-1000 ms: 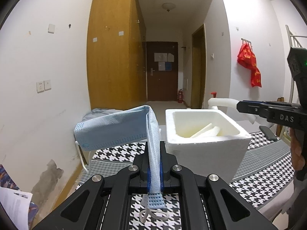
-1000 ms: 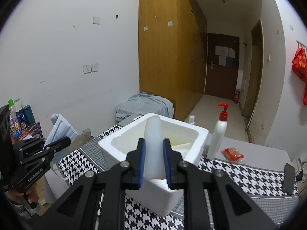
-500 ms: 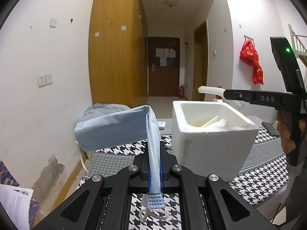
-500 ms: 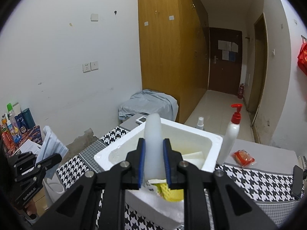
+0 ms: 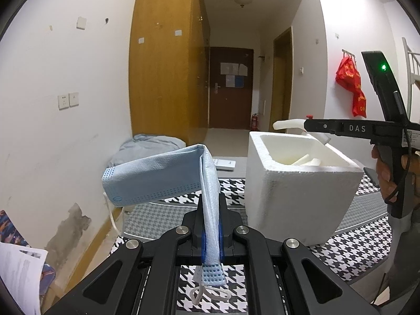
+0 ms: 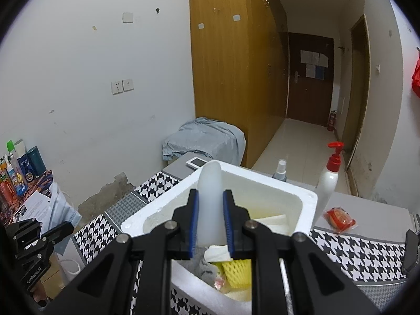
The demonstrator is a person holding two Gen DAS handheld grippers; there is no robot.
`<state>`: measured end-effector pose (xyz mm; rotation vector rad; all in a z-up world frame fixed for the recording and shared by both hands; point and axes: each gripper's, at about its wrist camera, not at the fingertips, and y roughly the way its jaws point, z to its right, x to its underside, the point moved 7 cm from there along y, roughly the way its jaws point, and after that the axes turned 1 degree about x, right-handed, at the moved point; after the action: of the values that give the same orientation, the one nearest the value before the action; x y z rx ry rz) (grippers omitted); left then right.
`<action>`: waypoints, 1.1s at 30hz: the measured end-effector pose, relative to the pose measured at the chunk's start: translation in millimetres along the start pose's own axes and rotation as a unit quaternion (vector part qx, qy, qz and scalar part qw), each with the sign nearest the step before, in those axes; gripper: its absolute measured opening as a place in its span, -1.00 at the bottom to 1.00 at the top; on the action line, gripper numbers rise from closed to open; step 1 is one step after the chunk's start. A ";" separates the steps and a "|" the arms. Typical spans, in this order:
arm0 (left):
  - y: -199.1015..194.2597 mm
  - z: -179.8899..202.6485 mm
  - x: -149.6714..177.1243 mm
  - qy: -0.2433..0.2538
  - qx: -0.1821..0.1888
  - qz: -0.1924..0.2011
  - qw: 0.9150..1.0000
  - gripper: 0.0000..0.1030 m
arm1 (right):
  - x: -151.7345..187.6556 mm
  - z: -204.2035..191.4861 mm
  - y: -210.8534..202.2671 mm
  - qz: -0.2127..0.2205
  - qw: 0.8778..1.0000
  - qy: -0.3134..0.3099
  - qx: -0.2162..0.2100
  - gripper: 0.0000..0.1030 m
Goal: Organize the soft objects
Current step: 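Open the right gripper to drop the white foam roll into the box, then lower the blue mask into the foam box and open the left gripper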
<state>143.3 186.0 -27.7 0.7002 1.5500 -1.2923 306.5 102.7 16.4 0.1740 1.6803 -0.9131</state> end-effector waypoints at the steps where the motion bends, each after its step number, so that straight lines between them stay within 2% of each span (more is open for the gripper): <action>1: -0.1 -0.6 -0.6 0.000 -0.001 0.001 1.000 -0.87 | 0.4 -0.3 0.5 -0.001 1.000 -0.001 0.001 -0.58; 9: -4.2 -3.1 0.4 -0.004 -0.005 0.006 1.000 -0.87 | -0.9 1.8 9.3 -0.009 1.000 -0.005 0.018 -0.58; 11: -5.3 -4.0 0.5 -0.005 -0.007 0.007 1.000 -0.87 | -0.2 1.2 12.0 -0.013 1.000 -0.004 0.021 -0.47; 12: -5.8 -4.9 0.3 -0.006 -0.007 0.008 1.000 -0.87 | -0.1 1.2 13.1 -0.014 1.000 -0.003 0.026 -0.31; 13: -6.6 -5.8 0.7 -0.007 -0.008 0.009 1.000 -0.87 | -0.1 1.6 13.4 -0.015 0.999 -0.002 0.030 0.04; 14: -7.0 -6.1 0.5 -0.008 -0.009 0.010 1.000 -0.87 | 0.4 2.7 13.6 -0.016 0.999 -0.002 0.035 0.23; 15: -7.1 -7.3 0.2 -0.010 -0.010 0.010 1.000 -0.87 | 0.7 3.8 13.3 -0.015 0.999 0.000 0.042 0.51; 16: -7.2 -8.6 0.0 -0.011 -0.012 0.010 1.000 -0.87 | 0.4 4.9 12.2 -0.011 0.999 0.002 0.046 0.68; 18: -7.3 -9.9 -0.3 -0.013 -0.012 0.010 1.000 -0.87 | 0.2 4.5 10.0 -0.005 0.999 0.002 0.050 0.84; 33: -5.4 -9.0 -7.7 -0.015 -0.018 0.017 1.000 -0.87 | 0.8 -0.7 -0.7 0.004 0.999 -0.012 0.044 0.95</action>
<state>138.7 194.2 -18.8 0.6795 1.5274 -1.2408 305.3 102.4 16.0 0.2283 1.6176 -0.9813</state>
